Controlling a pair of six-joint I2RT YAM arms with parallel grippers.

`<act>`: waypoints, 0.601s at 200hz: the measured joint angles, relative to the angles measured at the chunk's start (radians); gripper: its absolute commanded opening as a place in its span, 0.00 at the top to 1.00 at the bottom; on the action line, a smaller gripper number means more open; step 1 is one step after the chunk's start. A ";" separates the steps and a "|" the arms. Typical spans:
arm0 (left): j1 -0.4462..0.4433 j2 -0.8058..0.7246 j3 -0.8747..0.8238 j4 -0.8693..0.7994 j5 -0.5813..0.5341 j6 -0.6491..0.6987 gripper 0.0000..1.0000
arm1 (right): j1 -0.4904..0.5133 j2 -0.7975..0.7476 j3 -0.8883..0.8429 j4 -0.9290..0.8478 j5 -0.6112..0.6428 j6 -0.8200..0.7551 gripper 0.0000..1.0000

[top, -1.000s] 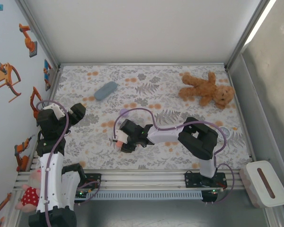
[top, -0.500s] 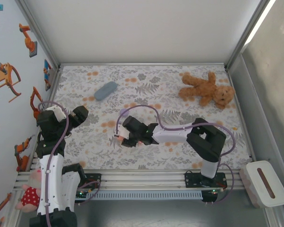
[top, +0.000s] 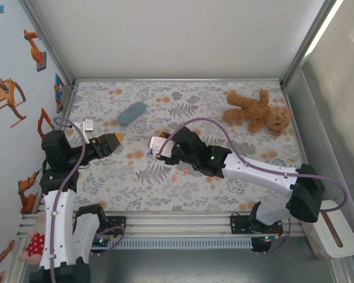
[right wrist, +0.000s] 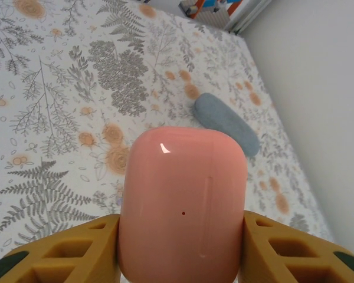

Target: Insert wireless bluetooth earbuds into charging case

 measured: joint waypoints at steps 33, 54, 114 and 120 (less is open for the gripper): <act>-0.114 0.018 0.014 0.032 0.060 -0.002 0.18 | 0.000 -0.039 0.039 -0.031 0.002 -0.081 0.54; -0.162 0.034 0.014 0.056 0.066 -0.005 0.18 | 0.000 -0.053 0.063 -0.047 -0.003 -0.108 0.54; -0.286 0.101 0.014 0.165 0.047 -0.032 0.18 | 0.000 -0.071 0.080 -0.080 -0.040 -0.135 0.54; -0.300 0.109 0.014 0.175 0.042 -0.034 0.19 | 0.000 -0.071 0.080 -0.083 -0.044 -0.135 0.54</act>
